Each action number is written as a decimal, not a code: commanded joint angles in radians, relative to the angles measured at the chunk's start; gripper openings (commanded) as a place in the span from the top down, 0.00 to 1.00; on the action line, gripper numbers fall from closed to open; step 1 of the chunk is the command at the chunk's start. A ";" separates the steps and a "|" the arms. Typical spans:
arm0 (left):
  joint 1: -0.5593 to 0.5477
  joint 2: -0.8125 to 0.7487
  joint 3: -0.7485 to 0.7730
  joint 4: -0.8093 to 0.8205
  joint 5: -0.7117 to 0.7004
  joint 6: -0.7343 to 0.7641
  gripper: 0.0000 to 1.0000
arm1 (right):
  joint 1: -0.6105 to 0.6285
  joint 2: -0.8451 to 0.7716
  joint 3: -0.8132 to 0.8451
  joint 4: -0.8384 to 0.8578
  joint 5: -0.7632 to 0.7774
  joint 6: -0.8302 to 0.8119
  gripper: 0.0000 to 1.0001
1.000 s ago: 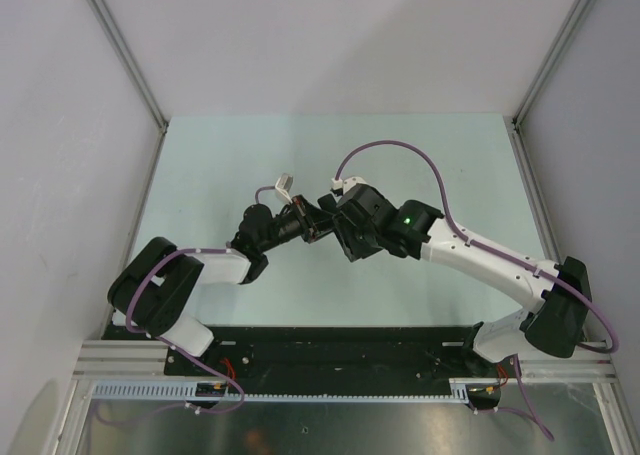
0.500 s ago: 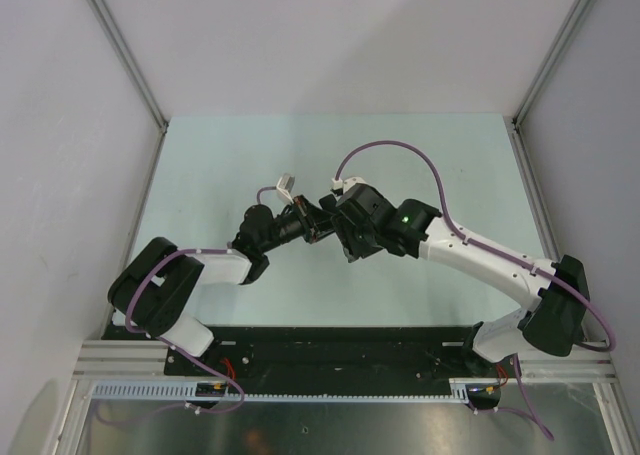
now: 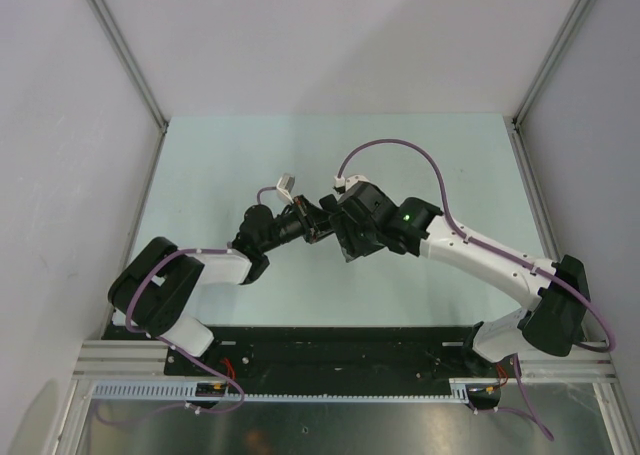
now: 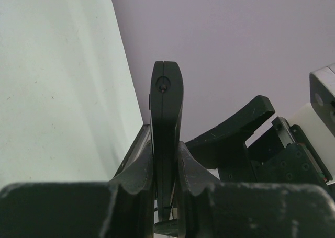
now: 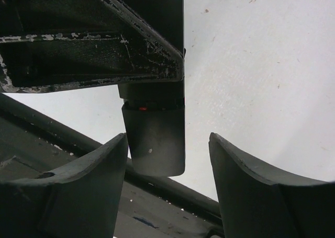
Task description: Load the batteries into the remote control
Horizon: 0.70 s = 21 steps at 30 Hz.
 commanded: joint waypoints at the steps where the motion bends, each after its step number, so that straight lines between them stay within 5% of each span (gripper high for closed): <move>1: -0.006 0.006 0.042 0.067 0.018 -0.009 1.00 | -0.003 -0.034 0.032 0.015 0.005 0.009 0.32; 12: -0.008 0.020 0.039 0.067 0.015 -0.005 1.00 | -0.009 -0.071 0.049 0.052 -0.010 0.024 0.11; 21: -0.008 0.023 0.045 0.067 0.021 -0.007 1.00 | -0.127 -0.183 0.060 0.072 -0.089 0.058 0.06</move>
